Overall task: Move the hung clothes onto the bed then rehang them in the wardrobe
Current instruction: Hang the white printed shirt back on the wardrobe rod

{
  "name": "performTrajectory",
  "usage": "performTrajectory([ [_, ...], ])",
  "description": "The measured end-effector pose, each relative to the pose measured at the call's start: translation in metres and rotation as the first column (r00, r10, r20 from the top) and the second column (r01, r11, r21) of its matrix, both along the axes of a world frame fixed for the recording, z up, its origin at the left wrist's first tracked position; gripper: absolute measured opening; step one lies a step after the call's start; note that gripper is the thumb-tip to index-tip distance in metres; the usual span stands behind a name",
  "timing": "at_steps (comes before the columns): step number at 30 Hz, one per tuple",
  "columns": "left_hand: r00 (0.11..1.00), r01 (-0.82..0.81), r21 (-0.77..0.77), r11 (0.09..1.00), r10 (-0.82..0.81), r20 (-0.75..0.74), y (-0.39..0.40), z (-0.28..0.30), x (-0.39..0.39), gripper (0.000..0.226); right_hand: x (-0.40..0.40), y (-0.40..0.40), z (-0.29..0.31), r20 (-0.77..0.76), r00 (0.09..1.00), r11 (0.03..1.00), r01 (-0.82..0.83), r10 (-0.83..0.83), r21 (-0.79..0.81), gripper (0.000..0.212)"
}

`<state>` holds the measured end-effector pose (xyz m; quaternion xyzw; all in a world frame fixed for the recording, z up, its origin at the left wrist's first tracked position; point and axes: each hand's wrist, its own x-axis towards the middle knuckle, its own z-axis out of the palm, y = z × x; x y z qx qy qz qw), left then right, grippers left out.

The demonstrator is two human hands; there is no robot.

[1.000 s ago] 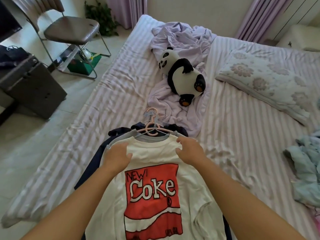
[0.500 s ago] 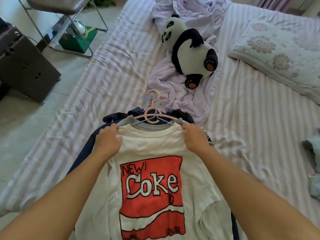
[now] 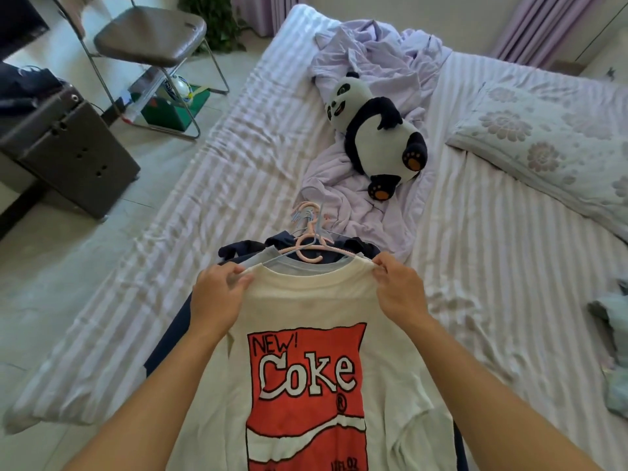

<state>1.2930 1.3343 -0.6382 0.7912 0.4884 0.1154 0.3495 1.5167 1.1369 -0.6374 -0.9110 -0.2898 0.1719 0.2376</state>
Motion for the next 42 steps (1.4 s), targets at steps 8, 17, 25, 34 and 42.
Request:
performTrajectory([
  [8, 0.965, 0.032, -0.093, 0.995, -0.007, 0.260, -0.029, 0.094, -0.031, 0.014, -0.043, -0.037, 0.092, 0.019, 1.000, 0.980, -0.022, 0.019, 0.199, 0.012],
  [17, 0.919, 0.233, 0.099, 0.967, -0.252, 0.304, -0.061, 0.213, -0.089, 0.014, -0.098, -0.083, 0.202, 0.094, 0.994, 0.938, -0.086, 0.058, 0.335, 0.020],
  [25, 0.895, 0.283, 0.222, 0.933, -0.341, 0.289, -0.097, 0.313, -0.139, 0.011, -0.133, -0.118, 0.299, 0.114, 0.980, 0.892, -0.196, 0.163, 0.408, 0.017],
  [34, 0.874, 0.101, 0.302, 0.948, -0.229, 0.428, -0.181, 0.394, -0.208, 0.011, -0.173, -0.166, 0.391, 0.184, 0.927, 0.794, -0.375, 0.327, 0.479, 0.026],
  [42, 0.903, -0.150, 0.393, 0.907, -0.037, 0.429, -0.298, 0.428, -0.261, 0.013, -0.192, -0.214, 0.423, 0.351, 0.834, 0.660, -0.551, 0.425, 0.510, 0.007],
])
